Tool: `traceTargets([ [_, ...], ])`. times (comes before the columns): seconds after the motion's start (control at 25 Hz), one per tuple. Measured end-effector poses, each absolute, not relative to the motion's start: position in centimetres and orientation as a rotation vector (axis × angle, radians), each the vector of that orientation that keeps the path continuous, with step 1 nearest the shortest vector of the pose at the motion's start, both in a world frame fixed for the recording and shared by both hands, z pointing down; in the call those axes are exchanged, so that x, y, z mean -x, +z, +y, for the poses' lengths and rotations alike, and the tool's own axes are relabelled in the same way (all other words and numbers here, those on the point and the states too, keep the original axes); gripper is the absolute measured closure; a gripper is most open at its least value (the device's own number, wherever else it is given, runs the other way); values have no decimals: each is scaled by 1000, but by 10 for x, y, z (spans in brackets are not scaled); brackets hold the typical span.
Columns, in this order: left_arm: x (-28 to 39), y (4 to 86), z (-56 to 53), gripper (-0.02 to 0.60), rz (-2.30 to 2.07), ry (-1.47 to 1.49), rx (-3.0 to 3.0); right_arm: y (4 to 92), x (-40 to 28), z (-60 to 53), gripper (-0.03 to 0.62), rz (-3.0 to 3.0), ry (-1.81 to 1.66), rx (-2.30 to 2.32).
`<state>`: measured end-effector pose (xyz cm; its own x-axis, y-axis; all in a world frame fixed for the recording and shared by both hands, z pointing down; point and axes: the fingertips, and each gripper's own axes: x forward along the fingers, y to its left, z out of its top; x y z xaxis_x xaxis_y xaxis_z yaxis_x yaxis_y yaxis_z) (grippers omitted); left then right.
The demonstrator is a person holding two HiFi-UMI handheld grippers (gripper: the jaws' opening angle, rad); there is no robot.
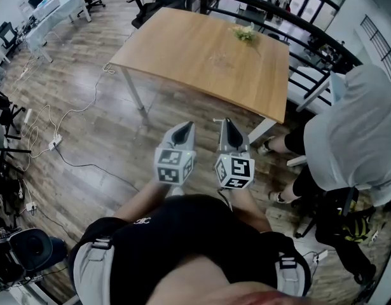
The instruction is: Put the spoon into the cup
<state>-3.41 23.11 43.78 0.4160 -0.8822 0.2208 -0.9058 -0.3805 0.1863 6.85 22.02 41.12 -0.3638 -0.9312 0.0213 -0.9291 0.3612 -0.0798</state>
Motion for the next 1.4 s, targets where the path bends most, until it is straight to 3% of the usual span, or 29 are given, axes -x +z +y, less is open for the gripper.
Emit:
traceTargets([
  [0.64,88,451,195,571,-1476,114,-2456,424,-12,193,583,2524,-99,1830],
  [1.4,135,463,120,571,-1571,125,-2395,414,-2,105,583,2462,-10,1827],
])
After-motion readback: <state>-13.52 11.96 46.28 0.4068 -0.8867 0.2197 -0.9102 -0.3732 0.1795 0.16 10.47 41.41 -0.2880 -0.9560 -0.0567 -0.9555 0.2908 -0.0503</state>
